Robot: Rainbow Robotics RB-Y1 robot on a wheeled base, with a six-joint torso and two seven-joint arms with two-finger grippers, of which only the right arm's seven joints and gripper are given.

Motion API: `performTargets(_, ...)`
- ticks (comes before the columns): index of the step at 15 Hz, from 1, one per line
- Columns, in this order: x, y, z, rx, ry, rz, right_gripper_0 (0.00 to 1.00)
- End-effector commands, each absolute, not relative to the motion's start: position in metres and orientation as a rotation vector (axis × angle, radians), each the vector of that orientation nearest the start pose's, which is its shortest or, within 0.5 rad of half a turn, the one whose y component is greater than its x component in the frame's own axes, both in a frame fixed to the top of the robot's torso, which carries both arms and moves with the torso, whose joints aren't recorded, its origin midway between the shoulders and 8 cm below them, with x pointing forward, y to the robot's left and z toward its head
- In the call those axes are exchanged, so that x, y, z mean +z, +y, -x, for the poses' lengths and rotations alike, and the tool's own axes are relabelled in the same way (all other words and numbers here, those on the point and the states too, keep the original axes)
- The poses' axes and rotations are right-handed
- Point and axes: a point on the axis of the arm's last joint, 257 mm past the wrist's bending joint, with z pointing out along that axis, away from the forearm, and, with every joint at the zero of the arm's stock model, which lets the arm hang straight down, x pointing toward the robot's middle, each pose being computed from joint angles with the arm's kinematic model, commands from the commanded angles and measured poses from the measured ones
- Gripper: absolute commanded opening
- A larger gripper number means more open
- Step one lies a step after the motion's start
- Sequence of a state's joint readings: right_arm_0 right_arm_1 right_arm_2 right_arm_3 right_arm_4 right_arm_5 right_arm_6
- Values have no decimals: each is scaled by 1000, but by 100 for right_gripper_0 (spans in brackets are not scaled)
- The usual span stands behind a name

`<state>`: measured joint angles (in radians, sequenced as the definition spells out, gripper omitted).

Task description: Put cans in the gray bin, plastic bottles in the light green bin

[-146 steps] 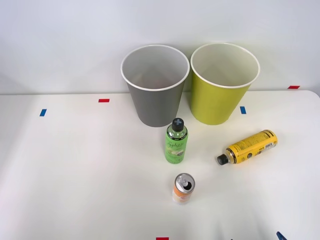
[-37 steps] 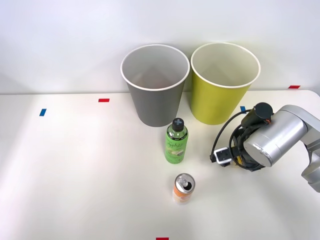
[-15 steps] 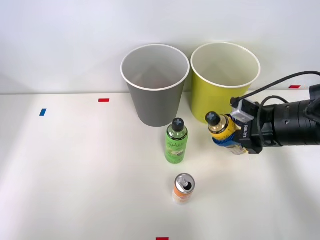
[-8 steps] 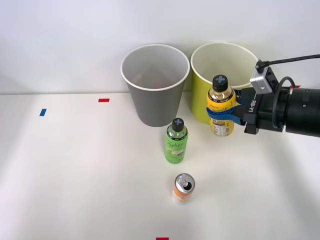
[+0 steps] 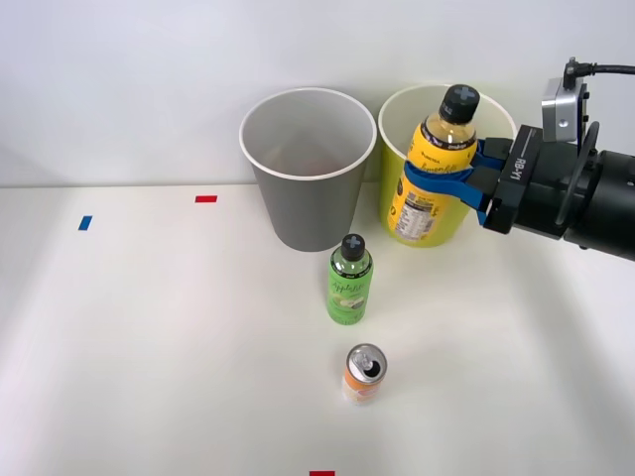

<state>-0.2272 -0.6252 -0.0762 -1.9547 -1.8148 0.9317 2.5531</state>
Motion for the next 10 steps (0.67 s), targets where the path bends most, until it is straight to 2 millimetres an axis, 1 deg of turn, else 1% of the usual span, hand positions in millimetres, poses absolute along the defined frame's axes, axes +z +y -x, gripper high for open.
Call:
performTargets(1, 22, -82, -455, 807, 1237, 724, 0)
performTargets(2, 32, -75, -463, 798, 1216, 680, 0)
performTargets(4, 46, -62, -473, 790, 1184, 630, 0)
performTargets(5, 58, -55, -478, 784, 1159, 602, 0)
performTargets(7, 73, -40, -490, 772, 1137, 583, 0)
performTargets(8, 77, -35, -498, 769, 1137, 592, 0)
performTargets(10, 74, -26, -521, 753, 1162, 602, 0)
